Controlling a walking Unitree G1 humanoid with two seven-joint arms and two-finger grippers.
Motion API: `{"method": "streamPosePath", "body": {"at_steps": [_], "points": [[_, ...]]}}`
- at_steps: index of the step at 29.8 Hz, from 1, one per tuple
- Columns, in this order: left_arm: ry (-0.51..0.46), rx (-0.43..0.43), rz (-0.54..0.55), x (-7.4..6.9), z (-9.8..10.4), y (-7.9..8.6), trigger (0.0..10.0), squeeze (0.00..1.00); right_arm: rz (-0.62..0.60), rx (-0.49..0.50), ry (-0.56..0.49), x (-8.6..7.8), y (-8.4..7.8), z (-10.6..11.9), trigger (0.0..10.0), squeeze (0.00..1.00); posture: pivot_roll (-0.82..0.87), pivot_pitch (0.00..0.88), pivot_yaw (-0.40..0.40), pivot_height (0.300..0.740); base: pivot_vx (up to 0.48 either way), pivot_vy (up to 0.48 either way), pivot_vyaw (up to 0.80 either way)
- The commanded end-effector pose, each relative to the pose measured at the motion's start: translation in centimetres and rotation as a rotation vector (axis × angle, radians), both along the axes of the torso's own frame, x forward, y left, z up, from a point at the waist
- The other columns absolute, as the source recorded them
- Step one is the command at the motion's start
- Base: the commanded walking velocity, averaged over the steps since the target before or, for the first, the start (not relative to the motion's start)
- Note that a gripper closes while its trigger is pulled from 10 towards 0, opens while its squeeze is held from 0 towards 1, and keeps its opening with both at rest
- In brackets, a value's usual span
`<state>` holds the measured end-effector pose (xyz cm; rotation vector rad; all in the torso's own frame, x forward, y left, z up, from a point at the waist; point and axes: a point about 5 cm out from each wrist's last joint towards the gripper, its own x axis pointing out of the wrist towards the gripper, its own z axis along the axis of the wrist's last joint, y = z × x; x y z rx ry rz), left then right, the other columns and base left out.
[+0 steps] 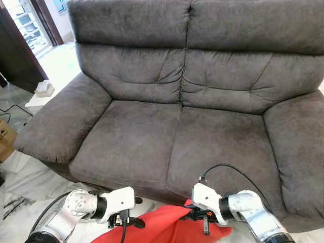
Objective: Move the pillow to the sofa from floor
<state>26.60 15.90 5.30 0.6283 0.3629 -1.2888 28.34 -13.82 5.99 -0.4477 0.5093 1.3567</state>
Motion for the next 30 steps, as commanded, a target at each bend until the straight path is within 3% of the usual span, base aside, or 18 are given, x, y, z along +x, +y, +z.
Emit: {"method": "streamPosePath", "body": {"at_steps": [1,7,12,21,24,30], "points": [[0.032,0.024,-0.004,-0.3,-0.6,0.3,10.0,0.0,0.059,0.085,-0.08,0.7,1.6,2.3,10.0,0.0,0.03,0.086,0.093,0.74,0.0,0.0,0.0],[0.12,0.037,-0.015,-1.2,-1.9,0.3,10.0,0.0,0.072,0.09,-0.096,0.7,1.9,3.0,10.0,0.0,0.03,0.105,0.096,0.74,0.0,0.0,0.0],[0.138,0.047,-0.004,-1.2,-2.5,0.2,10.0,0.0,0.082,0.118,-0.122,0.9,2.5,4.1,10.0,0.0,0.03,0.109,0.098,0.74,0.0,0.0,0.0],[0.092,0.088,0.073,-0.9,-3.5,0.6,10.0,0.0,0.115,0.165,-0.164,1.0,3.3,6.0,10.0,0.0,0.02,0.113,0.1,0.74,0.0,0.0,0.0],[0.032,0.117,0.1,-0.6,-3.6,1.0,10.0,0.0,0.115,0.153,-0.163,0.8,2.9,6.0,10.0,0.0,0.02,0.114,0.099,0.74,0.0,0.0,0.0],[0.076,0.119,0.112,-1.1,-4.0,1.8,10.0,0.0,0.115,0.139,-0.152,0.5,2.3,6.0,10.0,0.0,0.02,0.115,0.098,0.74,0.0,0.0,0.0]]}}
